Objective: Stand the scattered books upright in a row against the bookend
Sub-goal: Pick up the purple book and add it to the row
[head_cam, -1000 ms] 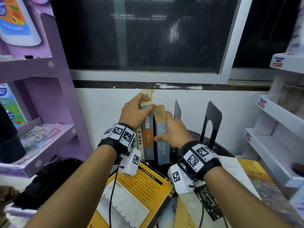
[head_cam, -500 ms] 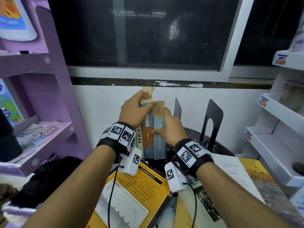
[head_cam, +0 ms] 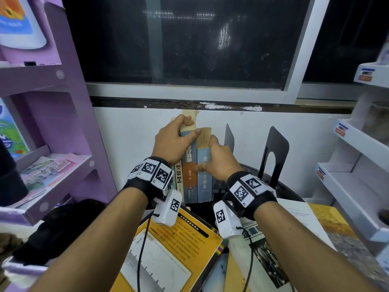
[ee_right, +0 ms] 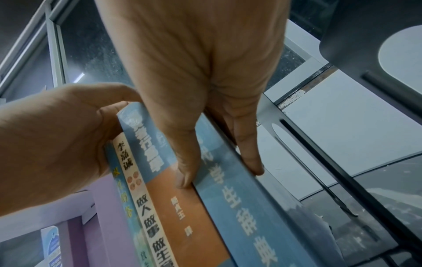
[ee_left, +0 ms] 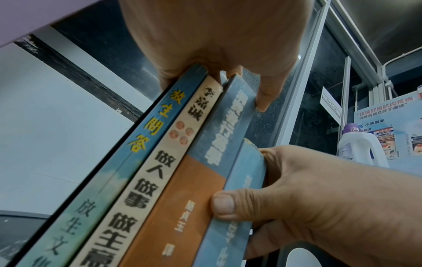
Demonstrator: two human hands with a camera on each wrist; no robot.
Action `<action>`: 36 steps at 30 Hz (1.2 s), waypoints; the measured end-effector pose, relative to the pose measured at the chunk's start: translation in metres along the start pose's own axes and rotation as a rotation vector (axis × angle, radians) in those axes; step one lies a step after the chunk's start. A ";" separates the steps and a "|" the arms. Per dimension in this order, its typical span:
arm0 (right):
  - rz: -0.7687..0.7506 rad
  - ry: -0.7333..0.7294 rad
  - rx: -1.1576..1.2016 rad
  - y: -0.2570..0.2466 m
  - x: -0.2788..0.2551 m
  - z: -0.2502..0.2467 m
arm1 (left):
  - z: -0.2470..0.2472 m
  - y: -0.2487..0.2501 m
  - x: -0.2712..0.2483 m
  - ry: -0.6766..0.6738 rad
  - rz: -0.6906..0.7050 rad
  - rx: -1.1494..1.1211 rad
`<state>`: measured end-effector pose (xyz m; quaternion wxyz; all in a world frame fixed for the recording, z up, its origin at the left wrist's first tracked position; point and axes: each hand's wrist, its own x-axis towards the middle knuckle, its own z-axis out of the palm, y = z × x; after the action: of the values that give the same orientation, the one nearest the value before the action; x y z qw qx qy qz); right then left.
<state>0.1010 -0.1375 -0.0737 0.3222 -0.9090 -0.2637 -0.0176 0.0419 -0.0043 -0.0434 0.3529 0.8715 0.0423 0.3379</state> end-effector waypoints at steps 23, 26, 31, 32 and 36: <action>-0.001 0.051 0.024 0.000 -0.012 -0.001 | -0.001 -0.003 0.000 -0.005 0.024 0.000; 0.009 0.050 0.048 -0.002 -0.017 -0.003 | -0.001 -0.002 -0.001 -0.016 0.029 0.017; 0.003 0.003 0.155 -0.002 -0.019 -0.011 | -0.005 -0.002 -0.001 -0.073 0.037 0.026; 0.004 -0.011 0.178 -0.002 -0.020 -0.013 | -0.007 -0.002 -0.001 -0.089 0.048 0.033; 0.004 -0.039 0.179 -0.004 -0.028 -0.022 | -0.013 -0.001 -0.004 -0.129 0.080 0.028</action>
<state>0.0777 -0.1609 -0.0593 0.3969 -0.8773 -0.2687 0.0245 0.0308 0.0023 -0.0398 0.3288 0.8974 -0.0108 0.2941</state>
